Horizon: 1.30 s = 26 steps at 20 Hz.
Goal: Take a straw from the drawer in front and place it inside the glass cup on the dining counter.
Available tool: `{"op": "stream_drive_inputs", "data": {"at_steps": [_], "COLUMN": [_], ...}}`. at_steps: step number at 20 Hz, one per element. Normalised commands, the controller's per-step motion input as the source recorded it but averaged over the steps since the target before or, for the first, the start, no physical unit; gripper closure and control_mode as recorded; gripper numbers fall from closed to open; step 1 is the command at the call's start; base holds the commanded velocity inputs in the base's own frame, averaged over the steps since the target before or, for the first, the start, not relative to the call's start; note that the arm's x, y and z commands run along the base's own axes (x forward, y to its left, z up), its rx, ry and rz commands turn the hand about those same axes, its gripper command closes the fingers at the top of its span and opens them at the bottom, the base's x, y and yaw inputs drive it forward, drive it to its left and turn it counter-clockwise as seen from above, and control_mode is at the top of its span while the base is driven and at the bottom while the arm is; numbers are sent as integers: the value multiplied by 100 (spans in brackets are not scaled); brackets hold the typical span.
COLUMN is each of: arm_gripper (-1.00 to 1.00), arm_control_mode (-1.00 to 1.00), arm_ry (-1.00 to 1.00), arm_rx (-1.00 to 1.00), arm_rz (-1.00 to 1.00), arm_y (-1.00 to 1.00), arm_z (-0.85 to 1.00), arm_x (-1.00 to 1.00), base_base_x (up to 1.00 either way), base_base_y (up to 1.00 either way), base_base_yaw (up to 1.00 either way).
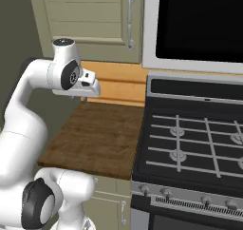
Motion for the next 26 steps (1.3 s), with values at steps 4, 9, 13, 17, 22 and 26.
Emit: {"op": "stream_drive_inputs", "data": {"at_steps": [4, 9, 13, 17, 22, 26], "arm_gripper": [-100, -100, -100, -100, -100, -100], "arm_control_mode": [100, 100, 100, 100, 100, 100], "arm_ry": [0, 0, 0, 0, 0, 0], "arm_rx": [0, 0, 0, 0, 0, 0], "arm_rz": [0, 0, 0, 0, 0, 0], "arm_y": [0, 0, 0, 0, 0, 0], "arm_z": [0, 0, 0, 0, 0, 0], "arm_x": [-1, 0, 0, 0, 0, 0], "base_base_x": [-14, -69, -73, -45, -3, 1], "base_base_y": [0, 0, -8, -20, -52, -68], "base_base_yaw": [0, 0, 6, 17, 39, 54]}}
